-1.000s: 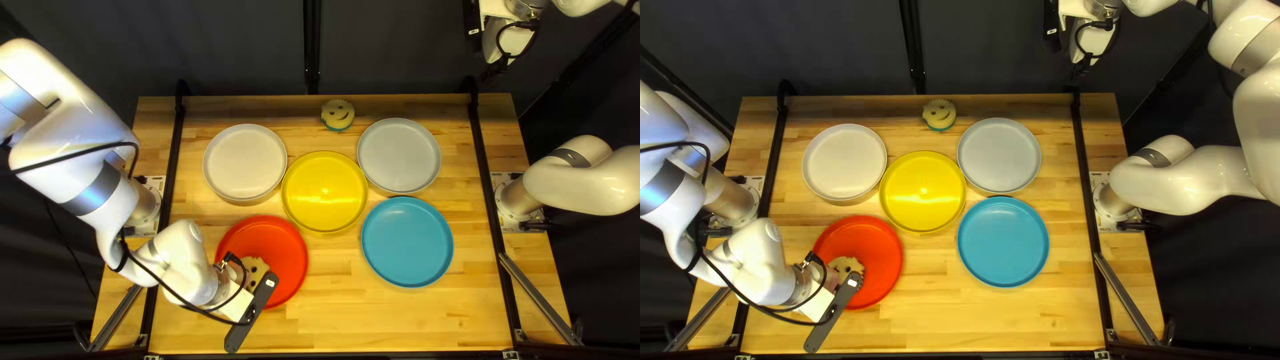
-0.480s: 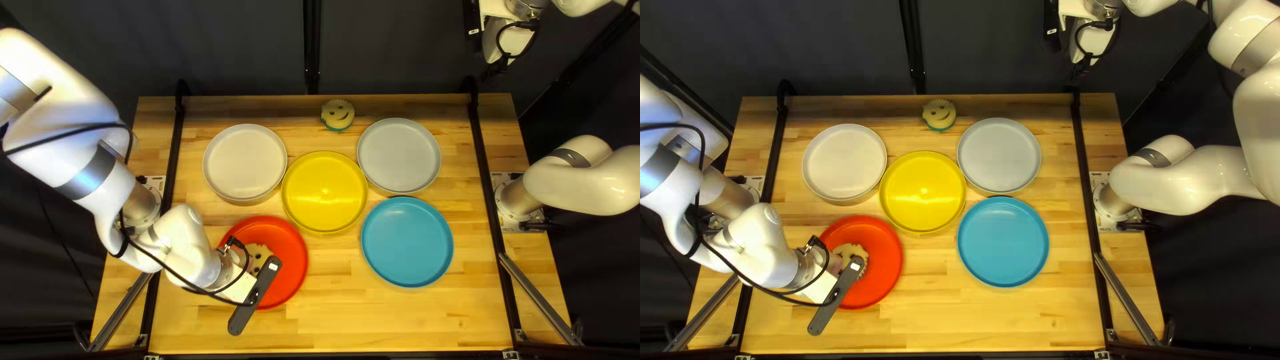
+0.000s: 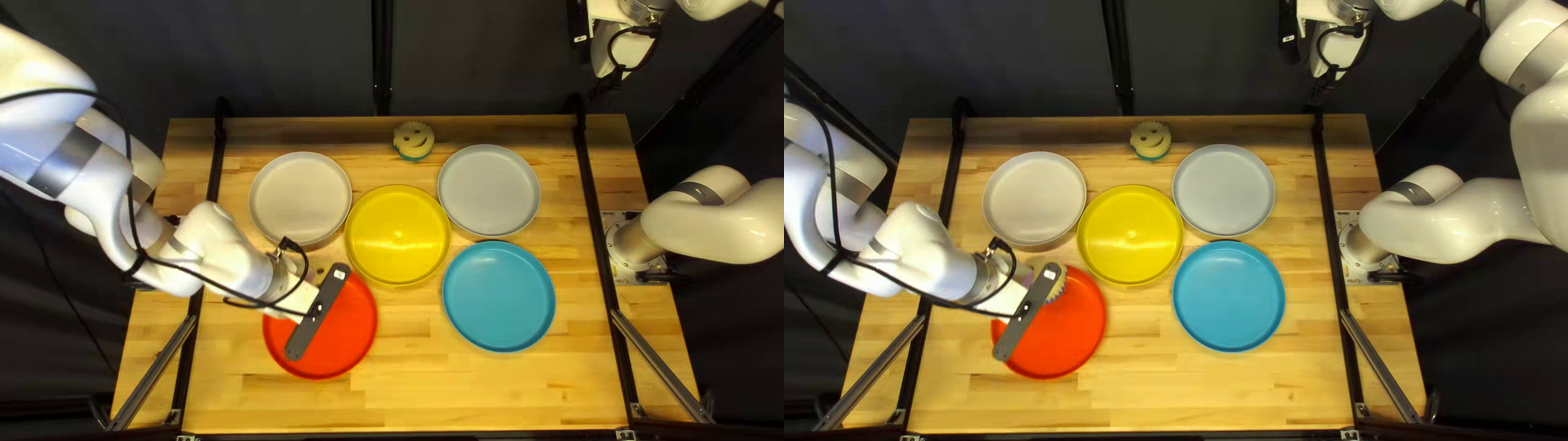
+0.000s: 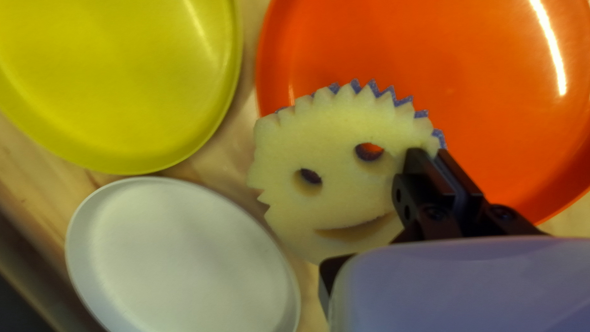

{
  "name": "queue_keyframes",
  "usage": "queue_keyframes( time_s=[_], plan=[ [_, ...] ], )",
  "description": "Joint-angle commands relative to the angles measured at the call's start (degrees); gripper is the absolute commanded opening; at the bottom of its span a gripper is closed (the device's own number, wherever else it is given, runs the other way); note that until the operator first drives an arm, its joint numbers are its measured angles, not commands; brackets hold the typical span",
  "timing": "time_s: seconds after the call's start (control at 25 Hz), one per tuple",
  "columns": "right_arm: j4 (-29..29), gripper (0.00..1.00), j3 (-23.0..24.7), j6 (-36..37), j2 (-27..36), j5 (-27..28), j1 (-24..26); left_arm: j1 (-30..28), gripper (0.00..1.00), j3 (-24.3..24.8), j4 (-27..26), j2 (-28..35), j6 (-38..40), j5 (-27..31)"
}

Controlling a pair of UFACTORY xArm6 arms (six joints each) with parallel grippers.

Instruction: Pick up sponge and scrub the plate

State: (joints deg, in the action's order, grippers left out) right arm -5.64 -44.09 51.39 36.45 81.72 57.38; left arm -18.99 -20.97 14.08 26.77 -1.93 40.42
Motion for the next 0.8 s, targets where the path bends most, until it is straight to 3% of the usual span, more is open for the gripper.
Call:
queue_keyframes(
  time_s=[0.04,0.48,0.56,0.8],
  plan=[
    [0.0,1.0,0.0,0.0,0.0,0.0,0.0,3.15,0.0,2.04,-0.6,1.73,-1.34,0.32],
    [0.0,1.0,0.0,0.0,0.0,0.0,0.0,2.69,0.0,1.77,-0.52,1.52,-0.33,0.35],
    [0.0,1.0,0.0,0.0,0.0,0.0,0.0,2.84,0.0,1.9,0.45,-0.45,0.18,-2.3],
    [0.0,1.0,0.0,0.0,0.0,0.0,0.0,7.38,0.0,5.58,-0.69,1.97,-6.08,-4.9]
  ],
)
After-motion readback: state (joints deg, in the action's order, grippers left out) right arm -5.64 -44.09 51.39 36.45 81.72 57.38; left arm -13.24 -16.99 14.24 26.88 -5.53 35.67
